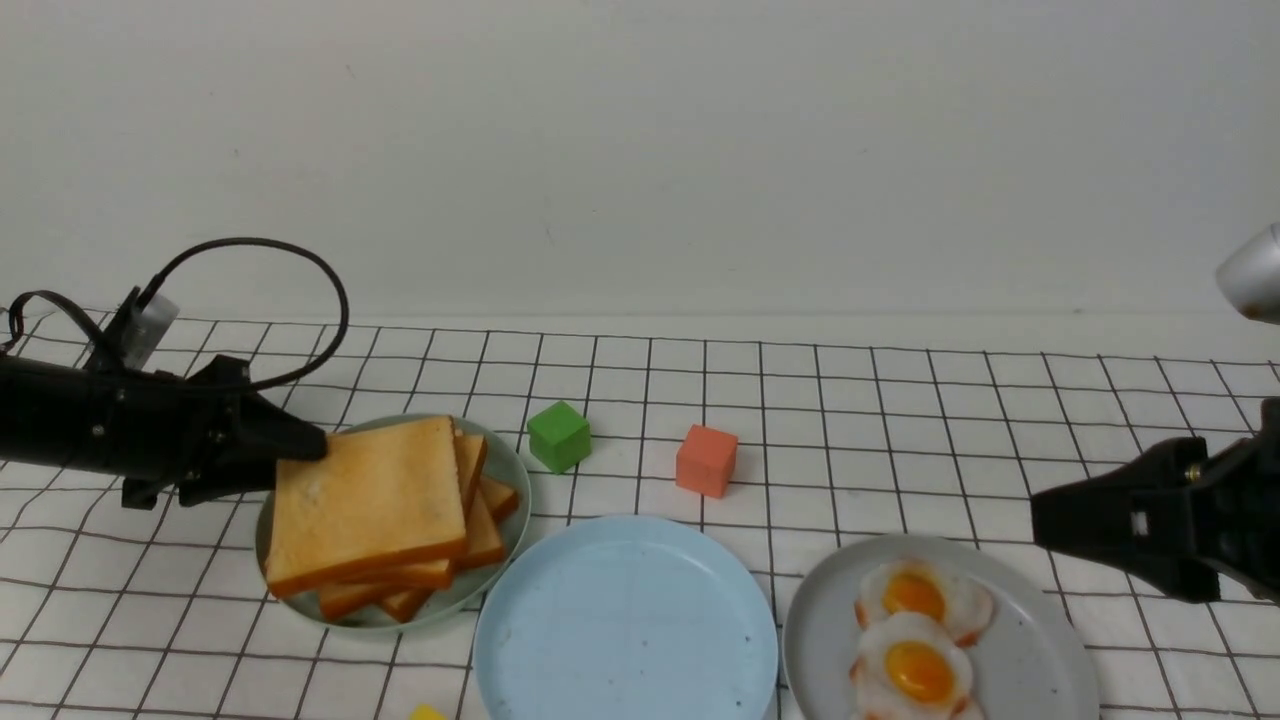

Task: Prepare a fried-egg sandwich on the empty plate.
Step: Use the left arm to grab a slice of bread, then use the left arm to put a slice of bread into the empty plate in the middle

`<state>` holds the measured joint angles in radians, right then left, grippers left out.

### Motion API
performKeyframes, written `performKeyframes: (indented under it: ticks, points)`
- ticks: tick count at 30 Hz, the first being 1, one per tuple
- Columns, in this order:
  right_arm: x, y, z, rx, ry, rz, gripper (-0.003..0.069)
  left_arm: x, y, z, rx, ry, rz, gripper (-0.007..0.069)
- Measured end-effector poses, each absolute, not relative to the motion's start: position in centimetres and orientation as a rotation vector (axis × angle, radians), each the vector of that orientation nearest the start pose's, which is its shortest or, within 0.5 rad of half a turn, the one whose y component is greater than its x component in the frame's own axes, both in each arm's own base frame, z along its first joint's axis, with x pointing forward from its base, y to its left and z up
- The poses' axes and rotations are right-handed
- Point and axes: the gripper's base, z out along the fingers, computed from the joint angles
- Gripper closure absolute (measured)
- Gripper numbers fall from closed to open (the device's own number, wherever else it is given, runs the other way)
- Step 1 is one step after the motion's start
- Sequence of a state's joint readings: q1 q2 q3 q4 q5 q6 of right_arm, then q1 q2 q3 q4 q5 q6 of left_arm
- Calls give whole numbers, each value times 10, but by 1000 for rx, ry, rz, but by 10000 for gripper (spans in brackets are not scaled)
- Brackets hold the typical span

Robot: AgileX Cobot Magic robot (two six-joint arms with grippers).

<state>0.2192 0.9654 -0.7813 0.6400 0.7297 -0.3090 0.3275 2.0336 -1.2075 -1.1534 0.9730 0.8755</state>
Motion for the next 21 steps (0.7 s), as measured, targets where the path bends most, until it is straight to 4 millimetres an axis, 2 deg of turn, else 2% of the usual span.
performKeyframes:
  ticks: [2,6,8,12,17,18,20,21]
  points:
    - [173,76,320,-242,2299,684,337,380,56,149,-262,2508,-1085,448]
    - [173,76,320,-242,2299,684,342,381,55,151,-247,2486,-1109,539]
    - [173,76,320,-242,2299,684,342,381,55,152,-238,2478,-1114,540]
    - [173,76,320,-242,2299,684,342,382,52,167,-155,2413,-1127,540]
    - [172,76,319,-247,2308,688,342,379,44,223,25,2276,-1153,540]
    - [172,76,319,-248,2309,688,342,378,41,229,45,2264,-1161,540]
    - [172,76,319,-250,2312,689,342,374,25,246,121,2233,-1185,540]
    - [172,76,319,-250,2313,691,342,371,7,255,184,2221,-1207,540]
